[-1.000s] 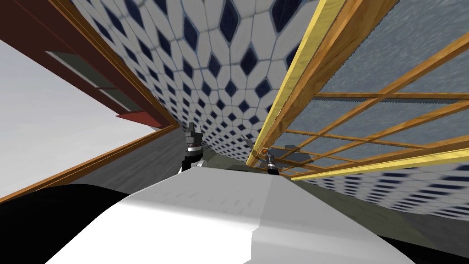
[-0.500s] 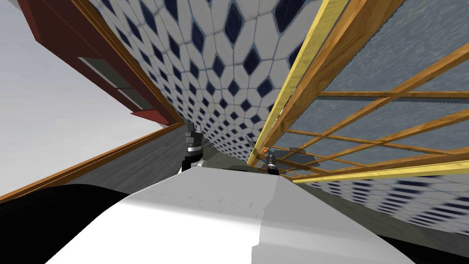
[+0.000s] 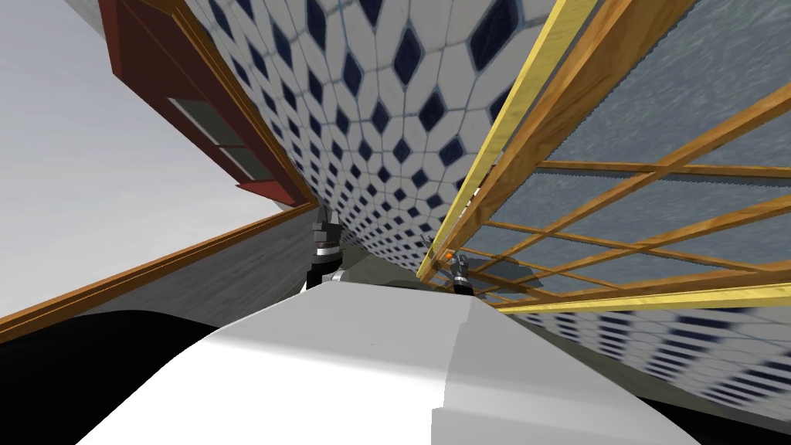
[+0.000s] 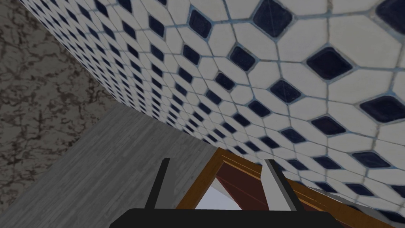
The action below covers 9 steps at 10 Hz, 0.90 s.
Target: Pull the door open
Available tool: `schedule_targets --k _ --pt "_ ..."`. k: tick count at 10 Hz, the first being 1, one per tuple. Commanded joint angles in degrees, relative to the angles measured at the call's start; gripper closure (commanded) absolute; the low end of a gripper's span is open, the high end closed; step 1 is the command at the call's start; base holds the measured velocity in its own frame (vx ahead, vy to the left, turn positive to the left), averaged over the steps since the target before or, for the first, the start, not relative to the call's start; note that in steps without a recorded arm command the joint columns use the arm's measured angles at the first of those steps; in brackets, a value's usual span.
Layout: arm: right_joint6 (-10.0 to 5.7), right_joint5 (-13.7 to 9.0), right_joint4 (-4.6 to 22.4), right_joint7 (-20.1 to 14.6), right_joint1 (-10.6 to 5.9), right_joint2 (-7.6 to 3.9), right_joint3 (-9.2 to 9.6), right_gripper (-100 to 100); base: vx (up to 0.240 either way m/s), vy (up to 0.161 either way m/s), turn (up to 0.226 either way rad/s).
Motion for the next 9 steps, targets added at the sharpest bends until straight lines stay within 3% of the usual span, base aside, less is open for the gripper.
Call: schedule_targets --k 1,7,9 --pt "0.47 -0.7 -0.4 -2.5 0.21 0.96 0.94 -100 -0.053 -0.004 0.021" --pt "0.94 -3.9 -1.0 -10.8 -0.03 1.67 2.09 -100 -0.049 0.009 0.048" --pt "1.22 -5.9 -1.4 -14.5 -0.17 2.11 2.80 -100 -0.071 -0.006 0.040"
